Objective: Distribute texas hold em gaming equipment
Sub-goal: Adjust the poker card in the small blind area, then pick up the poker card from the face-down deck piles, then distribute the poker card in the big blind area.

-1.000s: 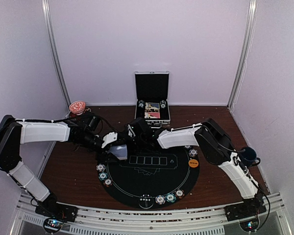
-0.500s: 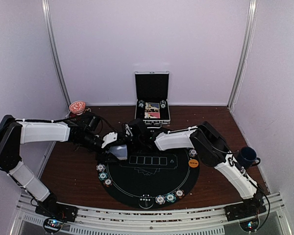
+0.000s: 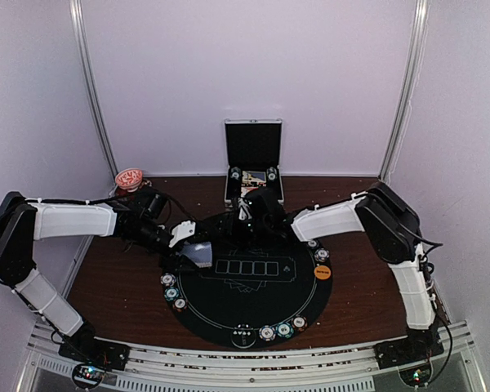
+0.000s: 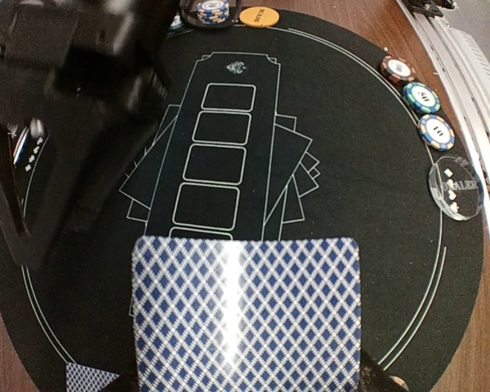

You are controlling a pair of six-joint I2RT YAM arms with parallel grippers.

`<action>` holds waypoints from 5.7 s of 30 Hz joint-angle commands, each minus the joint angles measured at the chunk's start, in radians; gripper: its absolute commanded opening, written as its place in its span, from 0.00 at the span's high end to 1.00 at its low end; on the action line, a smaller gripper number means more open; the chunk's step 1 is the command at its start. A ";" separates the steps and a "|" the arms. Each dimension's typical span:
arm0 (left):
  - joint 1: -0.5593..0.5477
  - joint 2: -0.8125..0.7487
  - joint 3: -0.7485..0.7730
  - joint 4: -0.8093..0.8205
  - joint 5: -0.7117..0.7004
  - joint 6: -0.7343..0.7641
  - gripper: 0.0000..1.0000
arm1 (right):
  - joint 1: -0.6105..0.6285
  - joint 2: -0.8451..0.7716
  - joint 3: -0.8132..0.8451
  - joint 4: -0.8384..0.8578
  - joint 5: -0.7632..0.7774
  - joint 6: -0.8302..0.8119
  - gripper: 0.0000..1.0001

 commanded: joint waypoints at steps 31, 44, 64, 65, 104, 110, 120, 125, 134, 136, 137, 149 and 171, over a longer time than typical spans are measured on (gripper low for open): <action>0.006 0.014 0.002 0.026 0.004 0.002 0.40 | 0.083 -0.147 -0.254 0.288 -0.122 0.005 0.40; 0.006 0.017 0.003 0.024 0.007 0.003 0.40 | 0.091 -0.095 -0.186 0.225 -0.141 -0.026 0.39; 0.007 0.027 0.007 0.019 0.009 0.006 0.40 | 0.095 -0.127 -0.174 0.025 -0.020 -0.143 0.44; 0.006 0.028 0.006 0.019 0.009 0.006 0.40 | 0.095 -0.131 -0.175 0.012 -0.012 -0.148 0.45; 0.006 0.040 0.011 0.018 0.005 0.007 0.39 | 0.045 -0.294 -0.399 0.329 -0.205 0.006 1.00; 0.006 0.040 0.009 0.019 0.005 0.007 0.39 | 0.041 -0.290 -0.412 0.362 -0.203 0.025 1.00; 0.007 0.043 0.010 0.017 0.008 0.008 0.39 | 0.047 -0.252 -0.382 0.316 -0.184 0.002 0.63; 0.005 0.044 0.012 0.016 0.007 0.008 0.39 | 0.053 -0.212 -0.361 0.327 -0.199 0.014 0.64; 0.006 0.043 0.011 0.015 0.007 0.009 0.40 | 0.066 -0.200 -0.337 0.335 -0.222 0.028 0.86; 0.006 0.044 0.011 0.015 0.007 0.008 0.39 | 0.064 -0.203 -0.347 0.355 -0.233 0.044 0.97; 0.006 0.043 0.011 0.016 0.006 0.009 0.39 | 0.064 -0.204 -0.352 0.368 -0.237 0.049 1.00; 0.006 0.038 0.009 0.016 0.007 0.009 0.39 | 0.009 -0.361 -0.572 0.456 -0.186 0.091 1.00; 0.007 0.041 0.010 0.014 0.001 0.008 0.40 | -0.099 -1.198 -1.156 -0.050 0.197 0.031 1.00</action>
